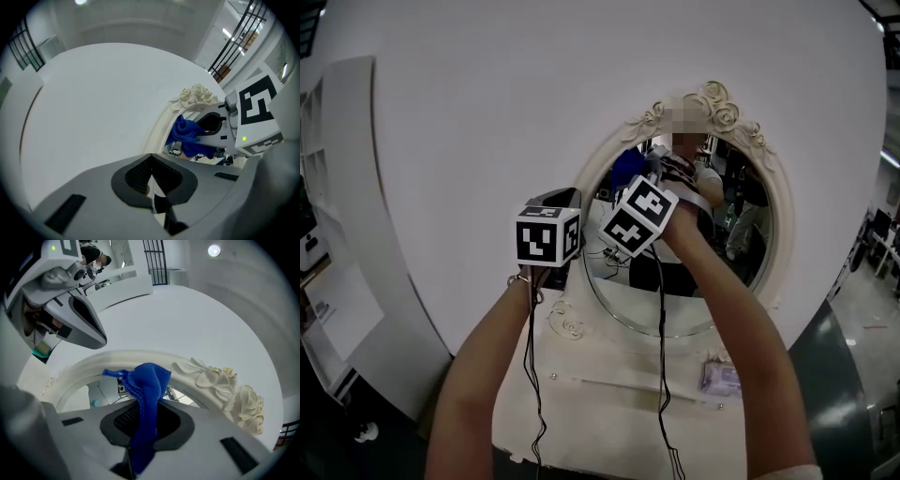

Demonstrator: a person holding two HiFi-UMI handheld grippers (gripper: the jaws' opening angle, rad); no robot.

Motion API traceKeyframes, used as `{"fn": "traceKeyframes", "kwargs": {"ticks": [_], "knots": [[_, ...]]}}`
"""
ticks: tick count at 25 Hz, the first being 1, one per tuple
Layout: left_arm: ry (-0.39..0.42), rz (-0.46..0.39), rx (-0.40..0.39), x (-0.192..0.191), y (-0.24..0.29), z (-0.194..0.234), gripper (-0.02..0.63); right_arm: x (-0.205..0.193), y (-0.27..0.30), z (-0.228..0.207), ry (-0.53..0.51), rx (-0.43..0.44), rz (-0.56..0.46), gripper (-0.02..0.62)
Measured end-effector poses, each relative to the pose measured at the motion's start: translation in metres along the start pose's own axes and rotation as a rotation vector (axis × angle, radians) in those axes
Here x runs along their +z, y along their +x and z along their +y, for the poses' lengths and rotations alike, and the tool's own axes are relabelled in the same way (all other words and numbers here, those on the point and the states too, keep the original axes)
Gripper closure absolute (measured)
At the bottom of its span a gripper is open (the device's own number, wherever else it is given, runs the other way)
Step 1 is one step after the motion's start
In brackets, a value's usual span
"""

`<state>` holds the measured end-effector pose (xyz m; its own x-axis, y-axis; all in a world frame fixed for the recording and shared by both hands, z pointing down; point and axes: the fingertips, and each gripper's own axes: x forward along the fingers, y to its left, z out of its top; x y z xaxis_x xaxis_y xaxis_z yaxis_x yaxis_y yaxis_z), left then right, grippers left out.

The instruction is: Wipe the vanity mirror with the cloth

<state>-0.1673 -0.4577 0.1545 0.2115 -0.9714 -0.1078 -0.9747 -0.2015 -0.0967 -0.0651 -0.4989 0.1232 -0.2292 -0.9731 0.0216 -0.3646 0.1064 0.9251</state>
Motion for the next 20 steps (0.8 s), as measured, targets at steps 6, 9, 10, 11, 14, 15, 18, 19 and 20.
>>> {"fn": "traceKeyframes", "kwargs": {"ticks": [6,9,10,11,14,15,18,19,20], "knots": [[-0.03,0.03,0.006,-0.022,0.001,0.011,0.603,0.0,0.002,0.007,-0.018,-0.008,-0.007,0.529],[-0.032,0.046,0.015,-0.033,0.0,0.016,0.603,0.002,0.002,0.017,-0.027,0.004,-0.006,0.529],[-0.025,0.053,0.018,-0.037,0.0,0.016,0.601,0.003,0.003,0.022,-0.034,0.011,-0.005,0.529],[-0.021,0.06,0.02,-0.041,0.0,0.017,0.601,0.003,0.004,0.028,-0.042,0.018,-0.005,0.529],[-0.033,0.085,0.019,-0.057,-0.002,0.018,0.601,0.004,0.008,0.048,-0.071,0.04,0.003,0.529],[-0.04,0.094,0.018,-0.063,-0.003,0.018,0.601,0.003,0.009,0.056,-0.085,0.047,0.009,0.529],[-0.053,0.12,0.023,-0.084,-0.006,0.021,0.601,0.003,0.012,0.083,-0.133,0.072,0.02,0.529],[-0.058,0.13,0.024,-0.092,-0.008,0.022,0.601,0.003,0.013,0.093,-0.144,0.084,0.022,0.529],[-0.063,0.14,0.024,-0.1,-0.009,0.022,0.603,0.002,0.014,0.102,-0.151,0.096,0.024,0.529]]}}
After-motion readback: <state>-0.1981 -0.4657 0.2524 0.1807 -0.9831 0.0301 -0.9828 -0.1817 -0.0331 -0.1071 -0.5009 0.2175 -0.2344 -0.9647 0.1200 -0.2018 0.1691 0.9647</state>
